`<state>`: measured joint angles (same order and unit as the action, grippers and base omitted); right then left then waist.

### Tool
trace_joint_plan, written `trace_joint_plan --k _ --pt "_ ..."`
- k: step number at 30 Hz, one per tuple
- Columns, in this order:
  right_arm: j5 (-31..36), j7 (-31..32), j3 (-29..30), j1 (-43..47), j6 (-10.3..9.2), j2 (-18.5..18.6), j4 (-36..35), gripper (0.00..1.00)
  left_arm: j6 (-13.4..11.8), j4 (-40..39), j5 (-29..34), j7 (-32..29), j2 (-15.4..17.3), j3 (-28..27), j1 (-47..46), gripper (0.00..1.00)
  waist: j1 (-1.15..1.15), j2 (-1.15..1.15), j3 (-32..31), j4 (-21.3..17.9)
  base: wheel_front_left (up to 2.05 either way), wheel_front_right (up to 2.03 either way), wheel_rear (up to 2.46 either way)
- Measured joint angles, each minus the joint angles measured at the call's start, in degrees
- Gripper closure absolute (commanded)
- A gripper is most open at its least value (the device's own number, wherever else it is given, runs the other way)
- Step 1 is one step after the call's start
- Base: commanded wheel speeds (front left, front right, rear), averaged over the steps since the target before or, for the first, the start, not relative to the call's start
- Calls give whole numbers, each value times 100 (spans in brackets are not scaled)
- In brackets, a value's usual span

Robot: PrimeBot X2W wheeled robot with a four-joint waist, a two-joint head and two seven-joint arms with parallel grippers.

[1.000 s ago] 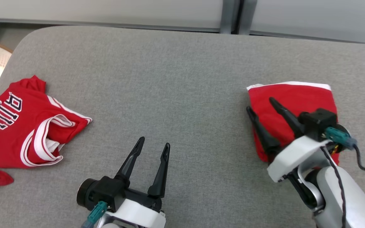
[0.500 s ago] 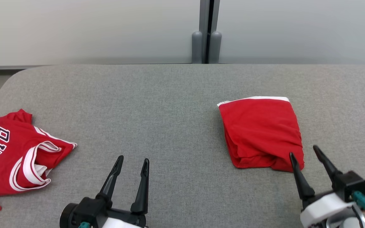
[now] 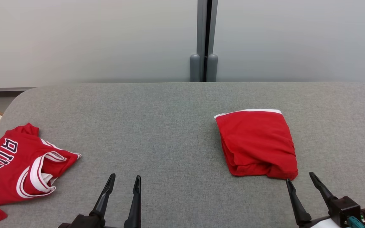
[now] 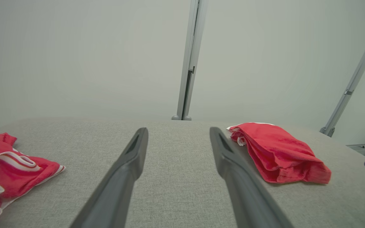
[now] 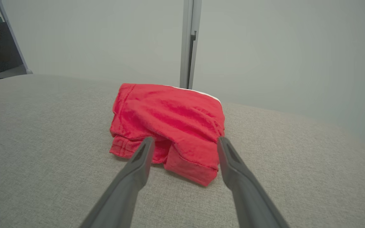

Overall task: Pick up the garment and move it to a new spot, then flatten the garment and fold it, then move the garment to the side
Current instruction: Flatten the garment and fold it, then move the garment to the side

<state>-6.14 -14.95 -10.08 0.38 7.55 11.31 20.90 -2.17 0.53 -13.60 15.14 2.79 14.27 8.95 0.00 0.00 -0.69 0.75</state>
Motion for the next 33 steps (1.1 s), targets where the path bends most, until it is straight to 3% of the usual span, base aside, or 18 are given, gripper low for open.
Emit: trace_joint_plan --k 9,24,33 --pt "30 -1 25 96 0 -102 -207 0 -40 33 -11 -1 1 -52 145 0 0 0 -104 5 0 0 0" --pt "-299 -1 166 292 0 -256 -1187 0 -126 85 -78 -1 0 -288 412 0 0 0 -292 -152 0 0 0" --pt "-393 -2 107 458 0 -260 -1199 0 -152 -91 11 -1 0 -434 586 0 0 0 -369 -153 0 0 0"
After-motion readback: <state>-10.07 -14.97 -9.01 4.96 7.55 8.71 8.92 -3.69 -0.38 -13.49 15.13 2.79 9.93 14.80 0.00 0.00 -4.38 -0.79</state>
